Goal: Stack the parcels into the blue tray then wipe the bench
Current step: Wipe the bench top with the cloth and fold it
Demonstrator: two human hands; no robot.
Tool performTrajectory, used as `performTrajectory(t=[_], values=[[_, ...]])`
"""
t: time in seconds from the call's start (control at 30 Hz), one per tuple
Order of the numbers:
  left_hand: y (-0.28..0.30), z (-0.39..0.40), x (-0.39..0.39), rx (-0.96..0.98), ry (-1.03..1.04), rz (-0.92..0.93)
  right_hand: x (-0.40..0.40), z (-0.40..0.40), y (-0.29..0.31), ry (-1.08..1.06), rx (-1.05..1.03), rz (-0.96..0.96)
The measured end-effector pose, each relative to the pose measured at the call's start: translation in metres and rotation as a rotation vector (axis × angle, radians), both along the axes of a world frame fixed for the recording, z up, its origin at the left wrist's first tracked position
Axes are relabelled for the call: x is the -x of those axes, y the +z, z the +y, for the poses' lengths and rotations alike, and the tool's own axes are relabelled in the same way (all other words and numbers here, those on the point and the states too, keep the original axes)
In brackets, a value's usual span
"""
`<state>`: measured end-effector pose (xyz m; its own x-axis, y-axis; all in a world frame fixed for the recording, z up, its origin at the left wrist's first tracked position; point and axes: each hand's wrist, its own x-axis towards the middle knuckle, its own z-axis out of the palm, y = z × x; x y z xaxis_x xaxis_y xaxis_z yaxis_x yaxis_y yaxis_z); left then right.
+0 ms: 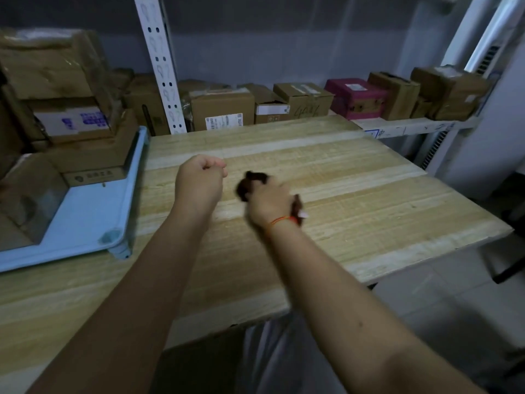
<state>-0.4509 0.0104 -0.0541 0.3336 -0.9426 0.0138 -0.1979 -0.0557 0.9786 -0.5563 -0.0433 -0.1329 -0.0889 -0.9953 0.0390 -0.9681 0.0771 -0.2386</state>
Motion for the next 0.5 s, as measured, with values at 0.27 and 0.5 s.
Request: performTrajectory(t=[0.27,0.5], values=[[-0.009,-0.02,-0.019,-0.01,0.107,-0.01,-0.067,0.015,0.019,0.419,-0.064,-0.422],[-0.006,-0.029,-0.027,-0.181,0.093,0.126,0.008,-0.014,0.068,-0.053,-0.575,-1.722]])
